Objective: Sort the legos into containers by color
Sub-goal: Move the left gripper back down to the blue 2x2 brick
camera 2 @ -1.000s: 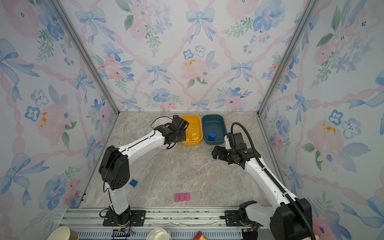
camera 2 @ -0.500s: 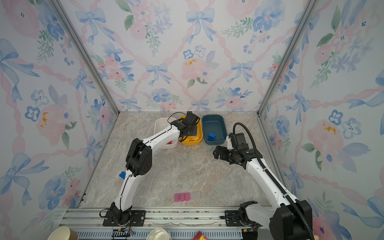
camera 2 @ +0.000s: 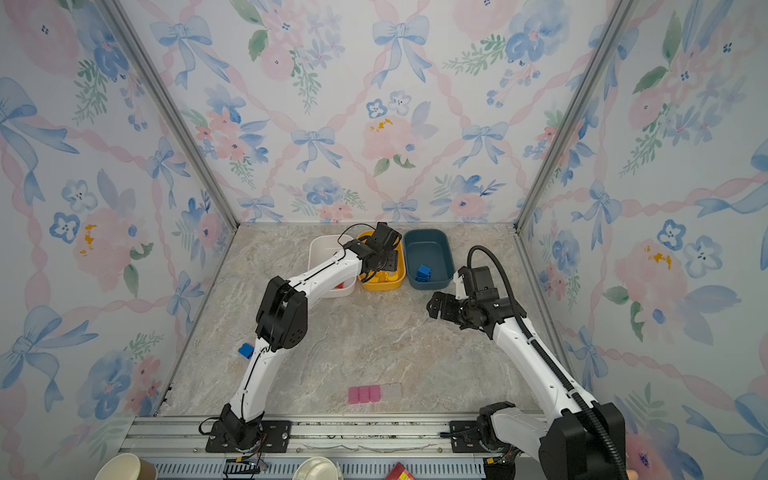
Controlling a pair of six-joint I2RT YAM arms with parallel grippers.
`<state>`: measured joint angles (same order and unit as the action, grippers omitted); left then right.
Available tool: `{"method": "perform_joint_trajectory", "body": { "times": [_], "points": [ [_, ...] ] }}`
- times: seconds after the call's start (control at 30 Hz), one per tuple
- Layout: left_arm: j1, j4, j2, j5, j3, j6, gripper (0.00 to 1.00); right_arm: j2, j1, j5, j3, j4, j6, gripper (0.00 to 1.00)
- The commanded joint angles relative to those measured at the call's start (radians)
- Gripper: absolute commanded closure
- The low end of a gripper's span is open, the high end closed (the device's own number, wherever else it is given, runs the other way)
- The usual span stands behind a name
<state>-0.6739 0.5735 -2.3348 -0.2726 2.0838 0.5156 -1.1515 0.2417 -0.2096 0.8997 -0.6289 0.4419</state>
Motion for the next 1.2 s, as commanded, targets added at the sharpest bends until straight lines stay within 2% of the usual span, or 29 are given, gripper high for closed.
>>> {"method": "perform_joint_trajectory", "body": {
  "times": [0.0, 0.13, 0.33, 0.63, 0.87, 1.17],
  "points": [
    [0.005, 0.009, 0.067, -0.011, -0.012, -0.011, 0.29, 0.015, -0.009, -0.010, -0.011, -0.017, -0.005, 0.03],
    [0.003, 0.009, 0.133, -0.020, -0.071, -0.007, 0.26, 0.010, -0.009, -0.020, -0.013, -0.006, -0.002, 0.03],
    [-0.003, 0.009, 0.276, -0.033, -0.238, 0.014, 0.22, -0.010, -0.008, -0.038, -0.004, -0.003, -0.022, 0.03],
    [0.005, 0.009, 0.566, -0.061, -0.647, 0.101, 0.14, -0.050, -0.007, -0.063, 0.005, 0.012, -0.045, 0.03],
    [0.062, 0.012, 0.798, -0.014, -0.928, 0.194, 0.13, -0.093, -0.001, -0.093, 0.002, 0.047, -0.052, 0.03],
    [0.180, 0.065, 1.004, 0.036, -1.162, 0.283, 0.14, -0.120, 0.006, -0.123, 0.010, 0.043, -0.083, 0.03]
  ]
}}
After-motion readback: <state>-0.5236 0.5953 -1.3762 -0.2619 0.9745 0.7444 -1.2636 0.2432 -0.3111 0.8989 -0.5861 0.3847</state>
